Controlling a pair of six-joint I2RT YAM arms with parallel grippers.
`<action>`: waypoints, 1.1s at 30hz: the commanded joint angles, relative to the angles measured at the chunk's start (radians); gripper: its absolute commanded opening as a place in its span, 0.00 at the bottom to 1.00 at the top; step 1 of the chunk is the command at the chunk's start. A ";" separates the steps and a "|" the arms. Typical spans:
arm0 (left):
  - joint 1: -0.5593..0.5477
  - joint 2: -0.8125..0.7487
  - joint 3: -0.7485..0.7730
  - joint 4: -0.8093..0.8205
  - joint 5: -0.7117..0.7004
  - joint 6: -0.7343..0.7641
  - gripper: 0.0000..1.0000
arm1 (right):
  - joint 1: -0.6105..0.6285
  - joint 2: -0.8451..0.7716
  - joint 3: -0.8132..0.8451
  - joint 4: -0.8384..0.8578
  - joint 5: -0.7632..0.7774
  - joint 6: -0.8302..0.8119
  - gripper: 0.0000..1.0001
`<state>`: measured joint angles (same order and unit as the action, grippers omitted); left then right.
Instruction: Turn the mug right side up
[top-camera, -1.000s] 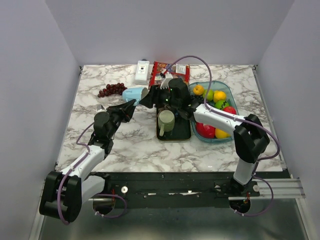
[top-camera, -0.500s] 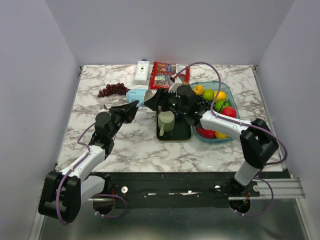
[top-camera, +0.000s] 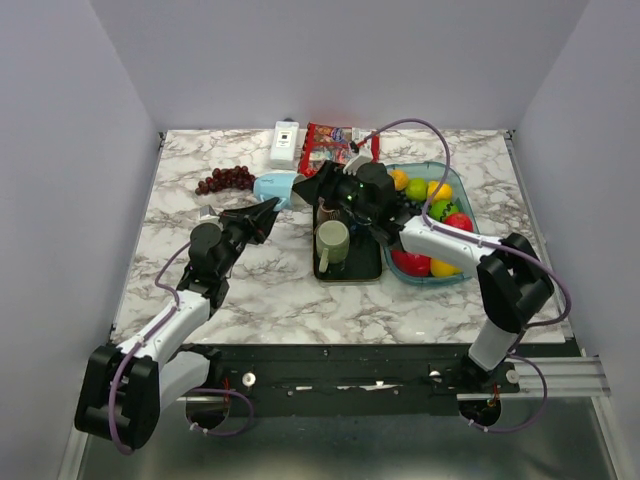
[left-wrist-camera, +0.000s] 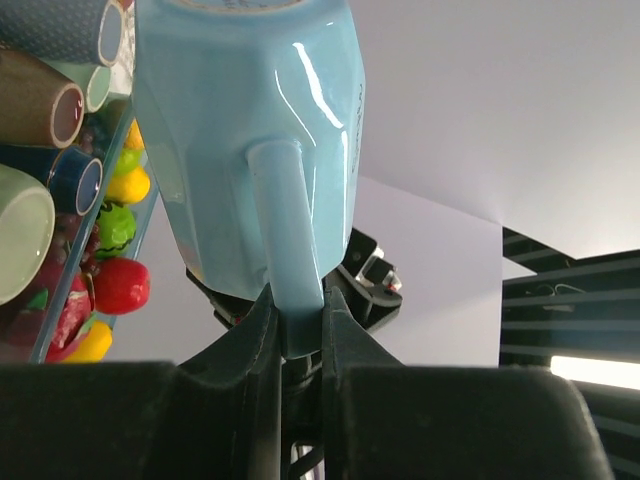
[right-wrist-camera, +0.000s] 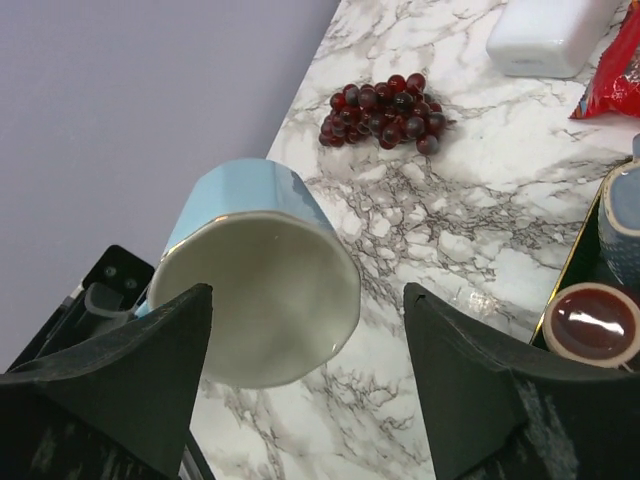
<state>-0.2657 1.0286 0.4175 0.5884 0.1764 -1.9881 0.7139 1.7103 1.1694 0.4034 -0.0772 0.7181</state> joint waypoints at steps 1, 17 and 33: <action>-0.020 -0.050 0.056 0.108 0.003 -0.201 0.00 | -0.004 0.077 0.071 0.014 -0.033 0.030 0.75; -0.014 -0.015 0.017 0.237 0.006 -0.086 0.29 | -0.002 0.068 0.076 -0.057 -0.087 -0.042 0.01; 0.028 -0.068 0.266 -0.468 0.168 1.037 0.92 | -0.002 0.104 0.321 -0.515 -0.032 -0.241 0.01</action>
<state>-0.2420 1.0451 0.5411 0.4553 0.3786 -1.4868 0.7040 1.7805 1.3689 0.0082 -0.1074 0.5556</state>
